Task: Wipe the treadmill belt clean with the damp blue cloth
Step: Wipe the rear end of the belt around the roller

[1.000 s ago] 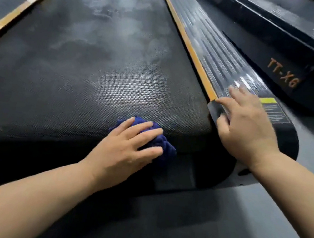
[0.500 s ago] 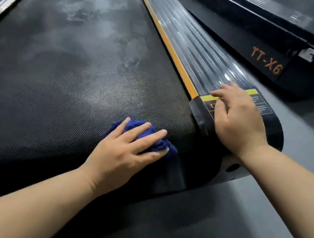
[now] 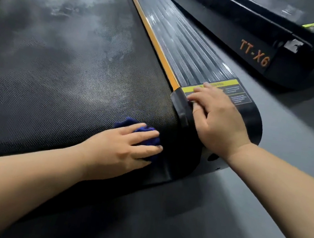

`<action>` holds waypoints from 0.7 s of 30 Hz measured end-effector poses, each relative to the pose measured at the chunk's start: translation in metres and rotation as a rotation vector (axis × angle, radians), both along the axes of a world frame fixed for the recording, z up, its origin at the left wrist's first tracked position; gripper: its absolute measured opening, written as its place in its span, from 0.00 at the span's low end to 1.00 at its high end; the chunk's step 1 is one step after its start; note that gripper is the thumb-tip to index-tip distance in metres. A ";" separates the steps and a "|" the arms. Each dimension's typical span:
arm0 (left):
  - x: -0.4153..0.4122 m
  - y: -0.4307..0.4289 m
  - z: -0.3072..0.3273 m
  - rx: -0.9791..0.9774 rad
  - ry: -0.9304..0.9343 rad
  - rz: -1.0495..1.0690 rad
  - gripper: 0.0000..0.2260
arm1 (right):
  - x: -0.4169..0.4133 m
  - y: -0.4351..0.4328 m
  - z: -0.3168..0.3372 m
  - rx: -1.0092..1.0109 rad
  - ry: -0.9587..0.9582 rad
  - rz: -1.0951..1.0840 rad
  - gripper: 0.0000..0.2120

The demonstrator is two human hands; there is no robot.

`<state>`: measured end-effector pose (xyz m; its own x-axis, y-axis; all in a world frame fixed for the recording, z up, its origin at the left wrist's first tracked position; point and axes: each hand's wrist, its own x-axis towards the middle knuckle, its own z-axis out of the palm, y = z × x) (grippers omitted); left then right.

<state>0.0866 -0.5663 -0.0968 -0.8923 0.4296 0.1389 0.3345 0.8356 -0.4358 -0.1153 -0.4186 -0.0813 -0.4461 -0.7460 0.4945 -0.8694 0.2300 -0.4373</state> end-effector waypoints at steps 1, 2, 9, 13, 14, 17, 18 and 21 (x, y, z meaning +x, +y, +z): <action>-0.014 0.009 -0.005 -0.029 0.002 -0.025 0.19 | -0.003 0.001 0.001 -0.008 0.003 0.001 0.15; -0.028 0.018 -0.012 -0.054 0.008 -0.040 0.18 | -0.007 0.002 0.001 -0.012 -0.010 -0.008 0.15; -0.020 0.008 -0.021 -0.046 -0.033 -0.053 0.13 | -0.018 0.009 -0.004 -0.038 0.046 -0.064 0.13; -0.012 0.008 -0.015 -0.080 -0.036 -0.049 0.14 | -0.015 0.009 -0.004 -0.026 0.052 -0.035 0.17; -0.020 0.017 -0.018 -0.094 -0.013 -0.033 0.14 | -0.015 0.011 -0.005 -0.019 0.067 -0.023 0.18; -0.044 0.035 -0.035 -0.084 0.028 0.003 0.15 | -0.012 0.007 -0.004 -0.034 0.085 -0.011 0.16; -0.048 0.036 -0.039 -0.077 0.034 -0.005 0.15 | -0.010 0.006 -0.004 -0.037 0.098 -0.013 0.16; -0.023 0.018 -0.039 -0.101 0.022 -0.036 0.15 | -0.002 0.003 -0.006 -0.024 0.127 0.015 0.17</action>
<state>0.0637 -0.5487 -0.1357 -0.8734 0.4739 0.1123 0.3528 0.7747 -0.5248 -0.1173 -0.4159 -0.0873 -0.3679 -0.7395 0.5637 -0.9213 0.2078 -0.3287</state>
